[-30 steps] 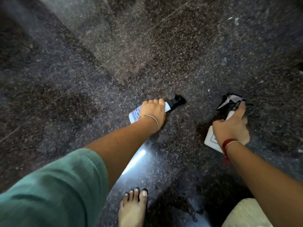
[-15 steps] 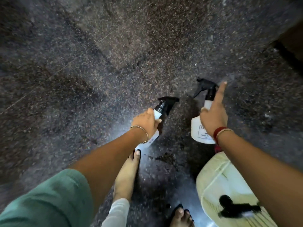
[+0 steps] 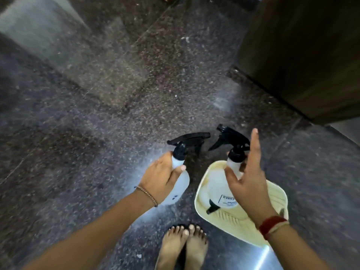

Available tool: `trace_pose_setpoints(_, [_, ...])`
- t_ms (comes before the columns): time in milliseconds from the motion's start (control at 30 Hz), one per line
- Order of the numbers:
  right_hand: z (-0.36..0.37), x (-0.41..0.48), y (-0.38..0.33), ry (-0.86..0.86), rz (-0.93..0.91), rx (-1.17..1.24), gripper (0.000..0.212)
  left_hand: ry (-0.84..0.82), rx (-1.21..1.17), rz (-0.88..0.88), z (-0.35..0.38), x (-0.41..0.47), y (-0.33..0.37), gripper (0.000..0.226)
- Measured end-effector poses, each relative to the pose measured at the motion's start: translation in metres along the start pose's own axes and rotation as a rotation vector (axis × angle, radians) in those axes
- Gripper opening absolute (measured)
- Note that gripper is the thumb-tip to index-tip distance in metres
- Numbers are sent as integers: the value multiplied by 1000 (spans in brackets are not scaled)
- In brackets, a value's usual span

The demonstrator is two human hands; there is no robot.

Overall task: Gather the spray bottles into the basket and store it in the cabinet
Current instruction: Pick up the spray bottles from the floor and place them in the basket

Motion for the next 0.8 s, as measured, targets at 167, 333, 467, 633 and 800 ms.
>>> trace_pose_setpoints(167, [-33, -42, 32, 240, 62, 131, 95, -4, 5, 147, 23, 14, 61, 58])
trace_pose_setpoints(333, [-59, -78, 58, 402, 182, 223, 85, -113, -74, 237, 60, 5, 114, 69])
trace_pose_setpoints(467, [-71, -101, 84, 494, 223, 224, 76, -218, -97, 296, 94, -12, 138, 65])
trace_pose_setpoints(633, [-76, -114, 117, 594, 280, 333, 58, -280, -94, 351, 136, -37, 142, 57])
trace_pose_setpoints(800, [-82, -114, 140, 619, 356, 445, 54, -300, -277, 234, 168, -47, 130, 33])
Point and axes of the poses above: each hand's wrist, its own x-axis towards the middle knuckle, its own z-axis out of the palm, y = z × x, the point moved 1 cm from there along x, towards the middle knuckle, and after that the axes turned 3 degrees about -y, right-handed, at the moved point
